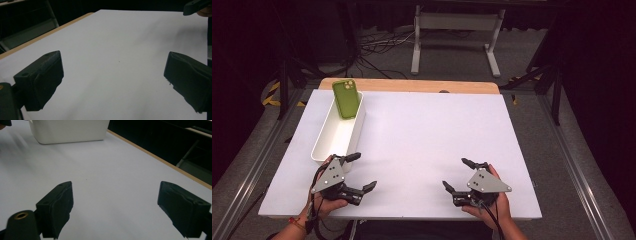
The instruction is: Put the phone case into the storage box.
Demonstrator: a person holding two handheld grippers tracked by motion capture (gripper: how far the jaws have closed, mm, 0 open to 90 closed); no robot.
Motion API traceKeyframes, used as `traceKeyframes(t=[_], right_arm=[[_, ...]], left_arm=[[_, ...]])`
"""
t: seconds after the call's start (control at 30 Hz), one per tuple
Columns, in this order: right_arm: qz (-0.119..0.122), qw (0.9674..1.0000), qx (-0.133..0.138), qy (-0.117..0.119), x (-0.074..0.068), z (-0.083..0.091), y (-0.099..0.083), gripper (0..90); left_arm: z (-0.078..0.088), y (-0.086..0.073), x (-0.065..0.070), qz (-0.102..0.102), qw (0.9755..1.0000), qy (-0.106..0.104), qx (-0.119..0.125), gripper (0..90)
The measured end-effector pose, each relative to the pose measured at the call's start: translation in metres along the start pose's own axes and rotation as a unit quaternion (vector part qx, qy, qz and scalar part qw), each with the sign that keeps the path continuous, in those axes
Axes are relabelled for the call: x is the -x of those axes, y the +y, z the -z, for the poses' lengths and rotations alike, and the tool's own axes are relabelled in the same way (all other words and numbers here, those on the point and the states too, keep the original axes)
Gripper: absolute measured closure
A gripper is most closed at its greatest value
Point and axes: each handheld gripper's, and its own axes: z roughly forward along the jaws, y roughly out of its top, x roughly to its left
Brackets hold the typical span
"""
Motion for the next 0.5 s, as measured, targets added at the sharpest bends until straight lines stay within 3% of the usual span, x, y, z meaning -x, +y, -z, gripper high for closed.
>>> traceKeyframes(t=[0.5], right_arm=[[0.002, 0.9999, -0.002, -0.015, 0.0011, 0.0044, 0.0003, 14.4]], left_arm=[[-0.0026, -0.0018, 0.0054, -0.013, 0.9999, -0.001, -0.007, 4.4]])
